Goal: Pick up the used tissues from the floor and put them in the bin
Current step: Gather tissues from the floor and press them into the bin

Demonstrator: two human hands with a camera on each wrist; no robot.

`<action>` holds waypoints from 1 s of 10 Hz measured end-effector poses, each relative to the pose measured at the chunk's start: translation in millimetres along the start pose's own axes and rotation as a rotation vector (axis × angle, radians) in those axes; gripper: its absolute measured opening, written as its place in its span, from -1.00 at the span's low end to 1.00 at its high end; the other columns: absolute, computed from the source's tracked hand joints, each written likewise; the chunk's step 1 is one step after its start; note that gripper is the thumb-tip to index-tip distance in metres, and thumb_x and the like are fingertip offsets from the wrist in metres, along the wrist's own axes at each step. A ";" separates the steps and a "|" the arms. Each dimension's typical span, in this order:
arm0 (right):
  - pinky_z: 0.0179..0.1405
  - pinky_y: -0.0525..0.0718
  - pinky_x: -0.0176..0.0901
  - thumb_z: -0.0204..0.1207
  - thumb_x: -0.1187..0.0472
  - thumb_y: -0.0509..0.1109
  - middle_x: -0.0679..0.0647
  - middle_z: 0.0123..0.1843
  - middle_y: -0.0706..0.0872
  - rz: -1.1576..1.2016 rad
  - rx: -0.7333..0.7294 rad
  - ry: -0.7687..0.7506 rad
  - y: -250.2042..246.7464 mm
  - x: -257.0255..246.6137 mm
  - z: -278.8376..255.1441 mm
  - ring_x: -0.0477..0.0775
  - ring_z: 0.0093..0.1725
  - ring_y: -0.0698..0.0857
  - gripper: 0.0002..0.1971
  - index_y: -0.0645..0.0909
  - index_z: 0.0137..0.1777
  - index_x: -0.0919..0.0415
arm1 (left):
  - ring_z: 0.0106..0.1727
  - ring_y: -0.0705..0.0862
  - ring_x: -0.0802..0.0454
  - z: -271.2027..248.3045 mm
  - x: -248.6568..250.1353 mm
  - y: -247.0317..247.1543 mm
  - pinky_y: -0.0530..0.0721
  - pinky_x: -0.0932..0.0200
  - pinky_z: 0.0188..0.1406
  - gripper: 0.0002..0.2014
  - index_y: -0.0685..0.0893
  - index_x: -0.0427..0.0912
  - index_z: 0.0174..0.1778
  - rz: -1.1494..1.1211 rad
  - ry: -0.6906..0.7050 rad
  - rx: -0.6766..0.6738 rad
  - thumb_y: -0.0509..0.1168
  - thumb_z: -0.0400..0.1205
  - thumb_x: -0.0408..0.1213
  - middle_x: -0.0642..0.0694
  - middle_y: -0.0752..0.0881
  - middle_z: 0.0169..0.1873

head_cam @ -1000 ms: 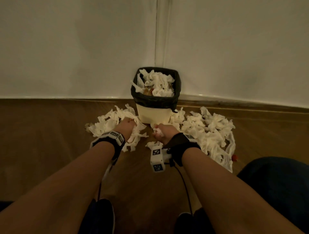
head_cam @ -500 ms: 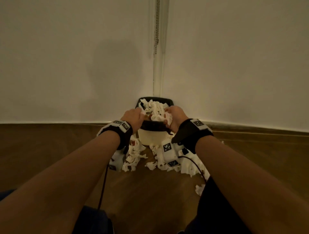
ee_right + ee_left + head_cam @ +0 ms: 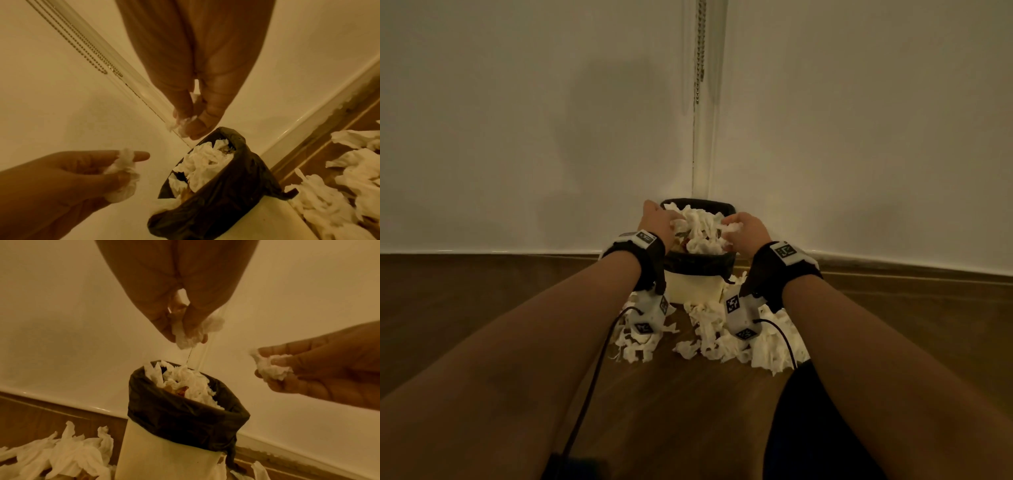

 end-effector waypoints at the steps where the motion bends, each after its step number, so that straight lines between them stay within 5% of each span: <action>1: 0.01 0.72 0.01 0.57 0.40 0.30 0.27 0.28 0.57 -0.106 0.095 -0.025 4.8 8.0 13.3 0.24 0.07 0.65 -0.74 0.48 0.25 0.25 | 0.18 0.55 -0.16 9.8 -8.9 14.5 0.46 0.20 0.12 -0.72 0.63 -0.15 0.21 0.013 0.037 0.020 0.20 0.62 -0.42 -0.23 0.46 0.26; 2: 0.18 0.65 0.10 0.57 0.34 0.33 0.29 0.24 0.62 -0.214 0.134 -0.048 12.5 16.7 28.1 0.28 0.18 0.65 -0.75 0.50 0.24 0.27 | 0.11 0.58 -0.16 18.7 -26.4 21.7 0.50 0.12 0.06 -0.79 0.63 -0.17 0.10 0.039 0.046 0.092 0.22 0.59 -0.43 -0.20 0.51 0.17; 3: 0.23 0.61 -0.03 0.58 0.29 0.35 0.24 0.28 0.63 -0.351 0.112 -0.055 19.7 23.0 43.1 0.22 0.24 0.63 -0.73 0.55 0.27 0.24 | 0.13 0.56 -0.16 25.3 -46.0 27.8 0.47 0.16 0.07 -0.77 0.68 -0.17 0.08 0.054 0.023 0.111 0.24 0.57 -0.47 -0.19 0.54 0.15; 4: 0.29 0.43 -0.23 0.65 0.27 0.25 0.19 0.42 0.56 -0.450 0.076 -0.038 28.3 32.8 58.5 0.16 0.38 0.54 -0.65 0.49 0.43 0.22 | 0.15 0.56 -0.17 30.6 -55.6 36.0 0.44 0.18 0.05 -0.75 0.71 -0.16 0.11 0.087 0.018 0.073 0.26 0.58 -0.45 -0.19 0.55 0.15; 5: 0.33 0.39 -0.22 0.71 0.26 0.10 0.22 0.47 0.47 -0.547 0.016 -0.010 42.5 36.4 62.2 0.22 0.44 0.43 -0.63 0.37 0.48 0.33 | 0.21 0.54 -0.18 36.7 -53.9 45.6 0.48 0.12 0.11 -0.75 0.71 -0.08 0.19 0.176 0.047 -0.034 0.25 0.64 -0.36 -0.19 0.51 0.20; 6: -0.16 0.39 -0.48 0.63 0.36 0.18 0.33 0.49 0.37 -0.774 -0.072 -0.085 53.1 41.1 67.1 0.28 0.41 0.47 -0.58 0.35 0.48 0.42 | 0.19 0.52 -0.10 41.7 -50.7 53.3 0.48 0.16 0.19 -0.72 0.68 -0.09 0.27 0.176 0.025 -0.128 0.28 0.65 -0.26 -0.18 0.42 0.27; 7: 0.17 0.54 -0.16 0.63 0.32 0.22 0.36 0.47 0.39 -0.770 -0.041 -0.090 60.8 33.7 68.1 0.32 0.38 0.50 -0.63 0.45 0.42 0.37 | 0.27 0.50 -0.16 47.8 -44.3 56.7 0.45 0.11 0.28 -0.66 0.63 -0.16 0.34 0.250 0.030 -0.181 0.29 0.64 -0.20 -0.21 0.41 0.33; 8: 0.38 0.45 -0.02 0.64 0.14 0.25 0.31 0.49 0.43 -0.805 -0.138 0.001 65.9 23.8 74.1 0.27 0.45 0.46 -0.53 0.40 0.48 0.35 | 0.33 0.52 -0.19 52.4 -41.3 57.9 0.45 0.07 0.28 -0.62 0.55 -0.24 0.38 0.332 0.010 -0.244 0.24 0.67 -0.19 -0.24 0.50 0.34; 9: 0.28 0.54 -0.02 0.62 0.15 0.29 0.29 0.42 0.54 -0.860 -0.118 -0.011 67.2 21.7 78.9 0.24 0.36 0.56 -0.60 0.51 0.39 0.34 | 0.29 0.58 -0.17 46.7 -39.4 62.6 0.50 0.03 0.26 -0.68 0.54 -0.21 0.36 0.467 0.021 -0.256 0.16 0.69 -0.30 -0.21 0.57 0.30; 10: 0.27 0.54 -0.04 0.65 0.26 0.24 0.29 0.42 0.53 -0.928 -0.137 -0.034 70.2 27.6 72.6 0.23 0.36 0.57 -0.63 0.47 0.42 0.37 | 0.18 0.63 -0.10 37.3 -41.0 68.0 0.34 0.01 0.34 -0.72 0.54 -0.14 0.27 0.592 0.094 -0.195 0.11 0.65 -0.30 -0.13 0.67 0.13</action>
Point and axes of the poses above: each hand's wrist, its own z-axis towards the middle knuckle, its own y-axis out of the palm, x = y × z, the point moved 1 cm from there along z, towards the middle knuckle
